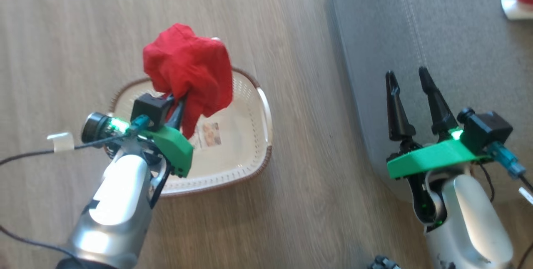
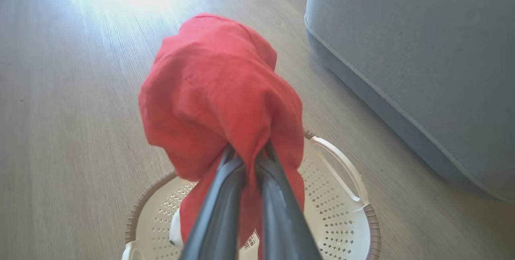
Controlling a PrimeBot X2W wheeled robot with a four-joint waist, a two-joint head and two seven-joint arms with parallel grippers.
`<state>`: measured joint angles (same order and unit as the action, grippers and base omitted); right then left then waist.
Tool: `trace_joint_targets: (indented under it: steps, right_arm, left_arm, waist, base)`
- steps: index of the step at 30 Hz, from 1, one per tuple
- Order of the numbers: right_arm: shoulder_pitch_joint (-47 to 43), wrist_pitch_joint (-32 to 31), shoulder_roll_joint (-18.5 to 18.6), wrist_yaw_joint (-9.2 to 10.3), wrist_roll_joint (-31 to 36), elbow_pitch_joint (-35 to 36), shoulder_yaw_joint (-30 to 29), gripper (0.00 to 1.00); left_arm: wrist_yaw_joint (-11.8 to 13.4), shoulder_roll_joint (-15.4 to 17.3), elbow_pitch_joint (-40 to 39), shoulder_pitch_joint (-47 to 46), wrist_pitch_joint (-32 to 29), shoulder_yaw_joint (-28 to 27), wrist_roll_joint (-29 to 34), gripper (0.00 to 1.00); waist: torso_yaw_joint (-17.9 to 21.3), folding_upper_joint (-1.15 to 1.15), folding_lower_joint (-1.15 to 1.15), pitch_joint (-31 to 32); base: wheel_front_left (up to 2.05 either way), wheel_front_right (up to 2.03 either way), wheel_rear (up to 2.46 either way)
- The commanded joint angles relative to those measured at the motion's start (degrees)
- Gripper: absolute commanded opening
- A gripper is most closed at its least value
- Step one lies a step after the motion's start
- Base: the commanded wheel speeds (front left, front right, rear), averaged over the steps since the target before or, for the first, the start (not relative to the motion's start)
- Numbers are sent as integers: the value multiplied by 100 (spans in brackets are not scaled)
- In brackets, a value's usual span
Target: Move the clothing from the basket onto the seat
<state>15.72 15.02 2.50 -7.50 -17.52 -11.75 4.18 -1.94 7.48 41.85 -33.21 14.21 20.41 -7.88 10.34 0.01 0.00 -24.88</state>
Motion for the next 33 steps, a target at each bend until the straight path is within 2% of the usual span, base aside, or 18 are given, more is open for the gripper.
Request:
trace_joint_targets:
  steps: [1,12,23,33]
  right_arm:
    - [-105,-2,38,1,43,121,111,100]
    - [-335,-2,38,1,59,-52,90,100]
    - [-498,-2,38,1,-4,-169,217,100]
    - [-687,-2,38,1,-20,-227,253,100]
  left_arm:
    - [-38,66,-316,101,78,-210,46,0]
    - [-128,-209,-1897,743,78,-630,197,0]
    - [-163,-397,-3606,1072,78,-1117,255,0]
    - [-205,-454,-4753,1280,79,-1001,248,0]
  waist:
    - [-274,-1,0,401]
    - [-611,-1,0,1107]
    - [-677,-1,0,1586]
    - [-735,-1,0,1871]
  base:
    - [0,0,0]
    - [0,0,0]
    - [0,0,0]
    - [0,0,0]
